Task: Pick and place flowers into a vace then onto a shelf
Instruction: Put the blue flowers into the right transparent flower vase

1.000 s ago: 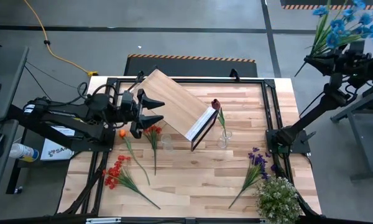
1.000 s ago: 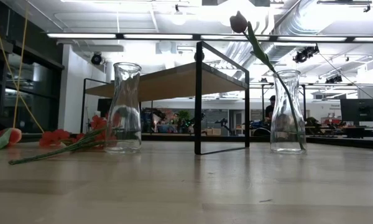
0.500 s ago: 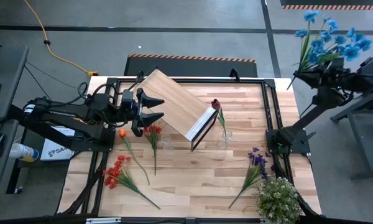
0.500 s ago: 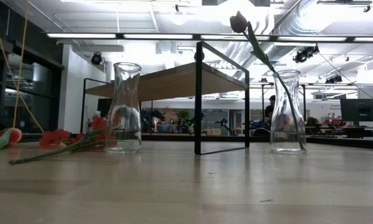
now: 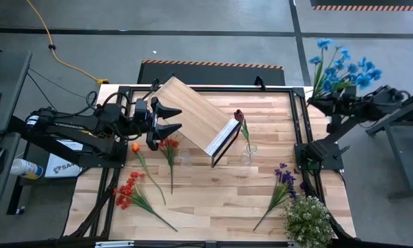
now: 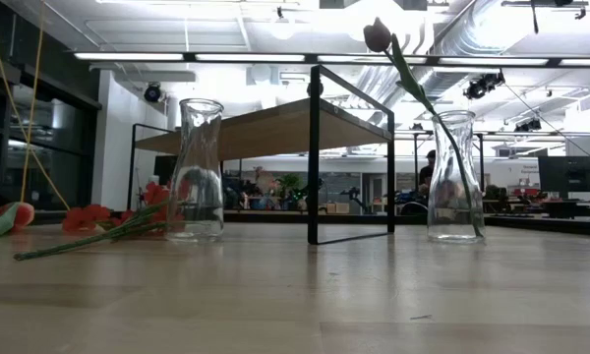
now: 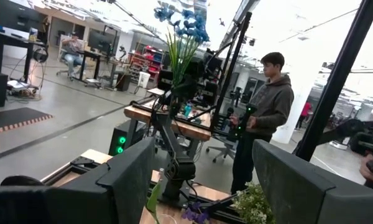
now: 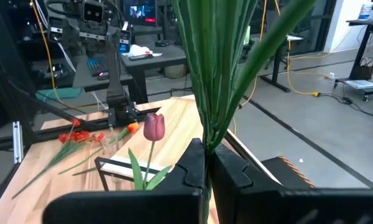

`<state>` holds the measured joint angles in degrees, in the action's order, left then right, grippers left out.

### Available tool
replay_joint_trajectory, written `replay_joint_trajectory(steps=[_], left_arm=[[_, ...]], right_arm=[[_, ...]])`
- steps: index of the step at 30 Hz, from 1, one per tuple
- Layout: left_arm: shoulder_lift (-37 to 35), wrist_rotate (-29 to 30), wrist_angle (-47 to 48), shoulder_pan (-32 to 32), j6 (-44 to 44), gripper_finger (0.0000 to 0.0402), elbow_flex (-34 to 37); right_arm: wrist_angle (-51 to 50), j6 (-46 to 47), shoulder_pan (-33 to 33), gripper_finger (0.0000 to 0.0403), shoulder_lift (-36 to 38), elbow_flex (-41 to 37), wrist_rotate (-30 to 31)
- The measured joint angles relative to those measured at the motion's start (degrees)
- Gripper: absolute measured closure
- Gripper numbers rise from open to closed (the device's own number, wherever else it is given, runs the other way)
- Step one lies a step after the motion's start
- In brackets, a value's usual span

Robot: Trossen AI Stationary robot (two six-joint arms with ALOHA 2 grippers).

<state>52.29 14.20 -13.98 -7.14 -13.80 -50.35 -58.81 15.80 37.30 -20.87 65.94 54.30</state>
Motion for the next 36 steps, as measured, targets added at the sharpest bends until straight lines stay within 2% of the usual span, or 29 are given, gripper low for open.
replay_joint_trajectory(steps=[8,20,36], left_arm=[[0.0,0.0,0.0,0.0,0.0,0.0098,0.0],[0.0,0.0,0.1,0.0,0.0,0.0098,0.0],[0.0,0.0,0.5,0.0,0.0,0.0098,0.0]], right_arm=[[17.6,-6.6,0.0,0.0403,4.5,-12.5,0.7],[41.1,-11.8,0.0,0.0403,9.1,-28.5,0.4],[63.4,-13.1,0.0,0.0403,9.2,-41.5,-2.8]])
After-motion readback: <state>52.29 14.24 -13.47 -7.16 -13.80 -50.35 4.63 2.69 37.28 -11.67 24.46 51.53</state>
